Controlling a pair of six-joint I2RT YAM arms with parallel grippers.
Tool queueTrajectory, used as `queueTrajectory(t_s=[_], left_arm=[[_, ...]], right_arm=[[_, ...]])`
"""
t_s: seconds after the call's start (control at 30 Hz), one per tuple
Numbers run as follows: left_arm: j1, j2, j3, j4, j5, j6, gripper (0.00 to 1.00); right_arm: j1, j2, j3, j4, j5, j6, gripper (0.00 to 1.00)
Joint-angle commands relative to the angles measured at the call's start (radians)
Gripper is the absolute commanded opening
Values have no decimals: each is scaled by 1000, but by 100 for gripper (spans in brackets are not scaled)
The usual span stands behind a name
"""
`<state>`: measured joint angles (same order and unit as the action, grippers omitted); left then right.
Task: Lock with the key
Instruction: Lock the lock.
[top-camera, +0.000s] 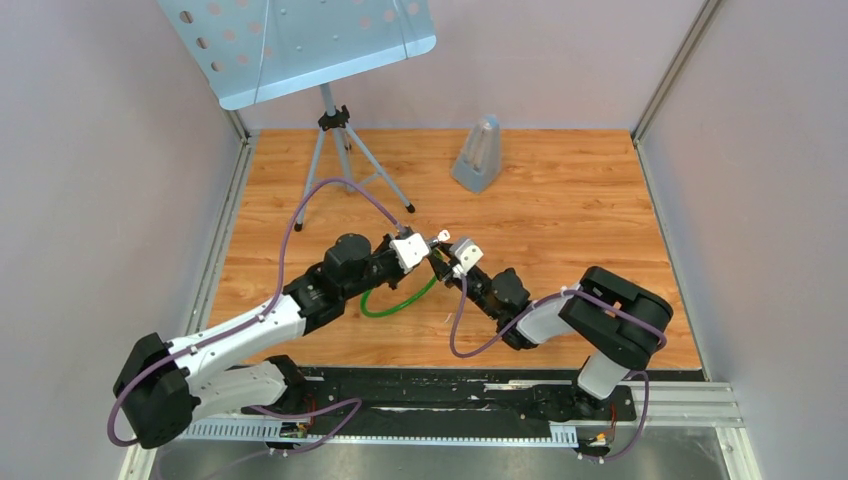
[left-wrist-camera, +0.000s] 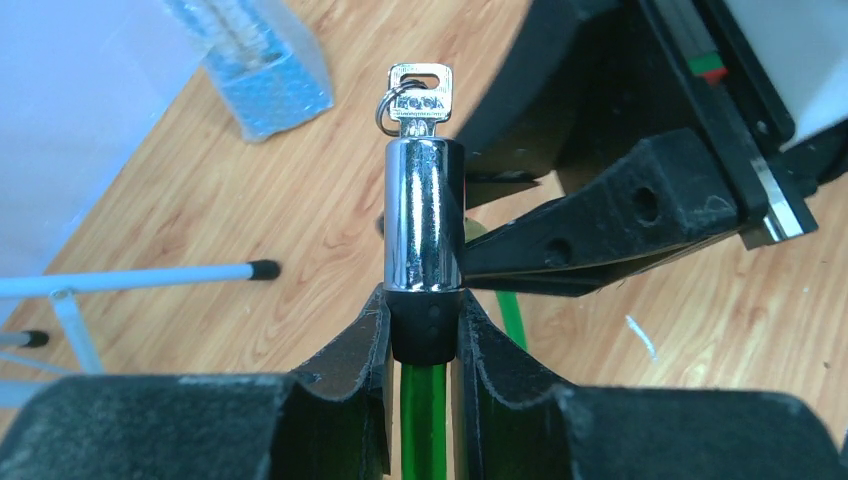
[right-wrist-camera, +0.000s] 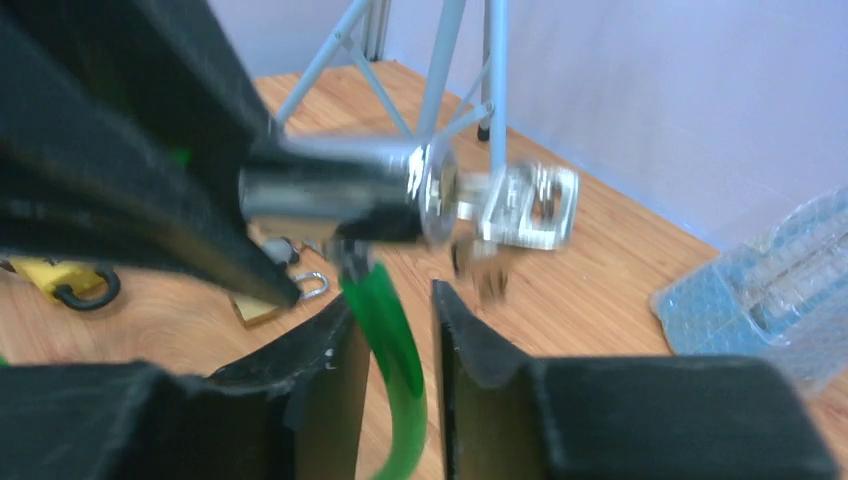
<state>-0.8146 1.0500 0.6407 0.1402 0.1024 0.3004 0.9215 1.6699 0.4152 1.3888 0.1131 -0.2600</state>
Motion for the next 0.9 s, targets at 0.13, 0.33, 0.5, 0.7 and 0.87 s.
queueTrajectory(t_s=[0.13, 0.33, 0.5, 0.7, 0.87], left_arm=[[-68, -18, -56, -56, -28, -19, 0], [-69, -22, -75, -40, -97, -33, 0], [-69, -19, -82, -36, -142, -38, 0], [-69, -16, -94, -20, -126, -35, 0], [-69, -13, -89, -22, -111, -17, 0]], right_arm=[[7, -126, -32, 47, -10, 105, 39], [8, -237, -140, -31, -17, 160, 52], [5, -481, -189, -331, -74, 226, 72], [-60, -756, 58, -1063, -80, 564, 74], [-101, -789, 278, -1420, -67, 903, 69]])
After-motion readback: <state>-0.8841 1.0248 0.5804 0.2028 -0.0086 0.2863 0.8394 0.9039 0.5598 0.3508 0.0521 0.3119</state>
